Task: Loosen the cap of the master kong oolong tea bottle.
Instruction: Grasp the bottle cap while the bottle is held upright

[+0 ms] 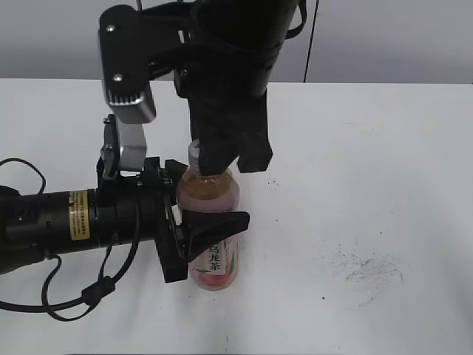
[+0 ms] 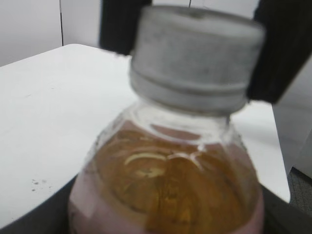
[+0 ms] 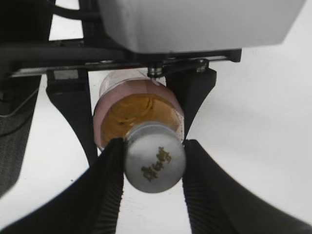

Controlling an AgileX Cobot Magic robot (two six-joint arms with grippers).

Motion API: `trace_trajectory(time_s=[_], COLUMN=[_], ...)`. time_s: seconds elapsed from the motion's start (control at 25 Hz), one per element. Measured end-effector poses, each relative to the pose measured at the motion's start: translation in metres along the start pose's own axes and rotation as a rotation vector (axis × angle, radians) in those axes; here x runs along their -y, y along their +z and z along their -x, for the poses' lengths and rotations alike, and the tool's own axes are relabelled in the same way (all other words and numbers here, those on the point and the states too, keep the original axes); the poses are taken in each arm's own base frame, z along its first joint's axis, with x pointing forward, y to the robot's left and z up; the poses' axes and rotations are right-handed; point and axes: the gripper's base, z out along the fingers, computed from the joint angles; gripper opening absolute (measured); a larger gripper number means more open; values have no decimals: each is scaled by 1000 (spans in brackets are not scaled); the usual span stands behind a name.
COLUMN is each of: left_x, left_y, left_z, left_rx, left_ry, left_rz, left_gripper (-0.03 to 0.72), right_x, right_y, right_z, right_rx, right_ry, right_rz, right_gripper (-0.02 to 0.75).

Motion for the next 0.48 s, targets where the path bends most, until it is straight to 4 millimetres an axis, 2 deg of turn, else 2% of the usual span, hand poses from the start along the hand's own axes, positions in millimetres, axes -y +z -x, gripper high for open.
trace_trajectory(time_s=[0.08, 0.32, 0.48], left_x=[0, 1, 1], left_y=[0, 0, 0], left_z=[0, 0, 0], left_rx=[-1, -3, -4], left_ry=[2, 5, 8], left_rz=[-2, -8, -11], left_gripper=[445, 445, 445], right_x=[0, 1, 0], right_y=[0, -1, -1], right_z=[0, 0, 1], right_rx=[1, -2, -3], right_ry=[-111, -591, -784], right_rz=[-1, -5, -8], right_gripper=[276, 276, 276])
